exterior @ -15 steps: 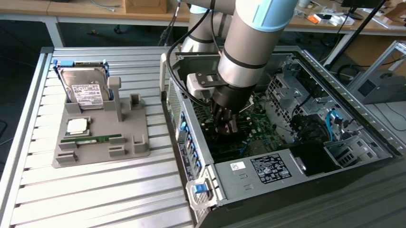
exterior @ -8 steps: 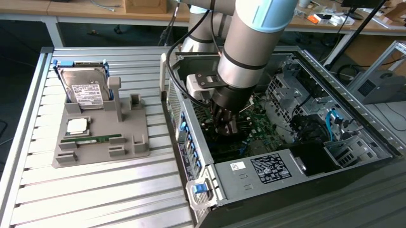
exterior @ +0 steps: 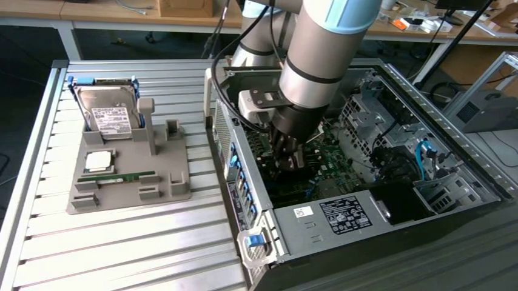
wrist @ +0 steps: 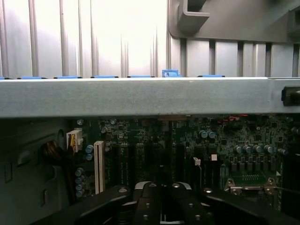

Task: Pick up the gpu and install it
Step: 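Press down on the gpu until it lock into place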

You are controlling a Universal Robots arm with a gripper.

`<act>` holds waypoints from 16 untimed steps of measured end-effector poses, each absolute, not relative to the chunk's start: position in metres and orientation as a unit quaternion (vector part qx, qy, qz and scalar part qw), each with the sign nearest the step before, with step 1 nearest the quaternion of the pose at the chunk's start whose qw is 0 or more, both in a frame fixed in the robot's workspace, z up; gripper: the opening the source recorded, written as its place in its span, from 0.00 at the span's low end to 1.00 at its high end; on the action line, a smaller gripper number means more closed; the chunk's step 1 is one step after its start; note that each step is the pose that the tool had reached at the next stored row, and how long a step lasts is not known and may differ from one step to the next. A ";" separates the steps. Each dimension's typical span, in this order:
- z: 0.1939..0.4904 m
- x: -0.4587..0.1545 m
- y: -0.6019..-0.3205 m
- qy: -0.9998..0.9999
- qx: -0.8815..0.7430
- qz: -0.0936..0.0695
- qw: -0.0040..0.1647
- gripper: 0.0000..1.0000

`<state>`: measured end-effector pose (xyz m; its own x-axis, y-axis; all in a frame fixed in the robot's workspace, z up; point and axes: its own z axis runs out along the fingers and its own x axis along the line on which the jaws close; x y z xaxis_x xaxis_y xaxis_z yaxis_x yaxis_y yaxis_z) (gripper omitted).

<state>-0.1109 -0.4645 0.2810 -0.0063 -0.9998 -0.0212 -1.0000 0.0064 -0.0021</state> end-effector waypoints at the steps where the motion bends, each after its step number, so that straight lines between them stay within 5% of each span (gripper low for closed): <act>1: 0.283 -0.111 -0.464 0.709 -0.705 0.007 0.008 0.10; 16: 0.275 -0.111 -0.452 0.709 -0.706 0.007 0.008 0.10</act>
<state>-0.1108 -0.4520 0.2749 -0.0041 -0.9998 -0.0213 -1.0000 0.0041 -0.0011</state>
